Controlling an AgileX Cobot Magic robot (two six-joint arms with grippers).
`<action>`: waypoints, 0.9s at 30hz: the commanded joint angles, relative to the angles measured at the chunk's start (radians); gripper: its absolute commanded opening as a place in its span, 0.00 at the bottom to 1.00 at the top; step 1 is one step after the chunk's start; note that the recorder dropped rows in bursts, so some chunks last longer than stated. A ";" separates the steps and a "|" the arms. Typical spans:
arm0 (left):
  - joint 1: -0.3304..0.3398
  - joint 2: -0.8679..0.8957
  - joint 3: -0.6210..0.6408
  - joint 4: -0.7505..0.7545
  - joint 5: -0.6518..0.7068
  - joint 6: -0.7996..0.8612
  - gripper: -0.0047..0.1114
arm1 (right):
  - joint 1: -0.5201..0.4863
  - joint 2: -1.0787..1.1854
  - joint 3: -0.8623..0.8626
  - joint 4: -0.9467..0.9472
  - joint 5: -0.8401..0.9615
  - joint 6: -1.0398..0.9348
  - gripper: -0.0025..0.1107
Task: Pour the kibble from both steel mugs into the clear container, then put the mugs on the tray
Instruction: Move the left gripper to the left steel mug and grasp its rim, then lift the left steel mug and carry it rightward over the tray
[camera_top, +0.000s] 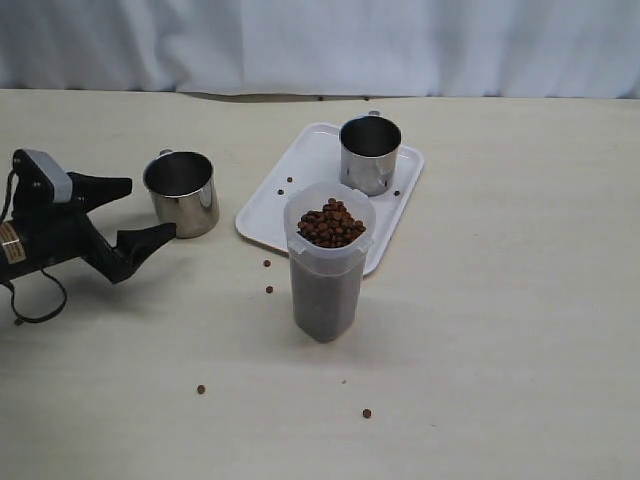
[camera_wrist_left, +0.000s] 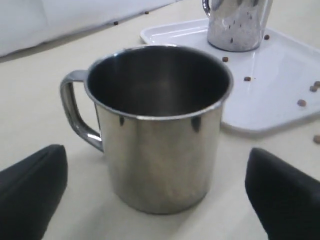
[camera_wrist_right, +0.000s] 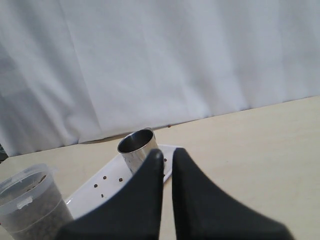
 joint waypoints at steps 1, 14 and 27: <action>-0.050 0.026 -0.044 -0.017 -0.004 -0.025 0.76 | 0.002 -0.003 0.005 0.005 0.002 -0.003 0.07; -0.145 0.081 -0.160 -0.073 -0.002 -0.048 0.76 | 0.002 -0.003 0.005 0.005 0.002 -0.003 0.07; -0.143 0.055 -0.165 -0.102 -0.036 -0.075 0.04 | 0.002 -0.003 0.005 0.005 0.002 -0.003 0.07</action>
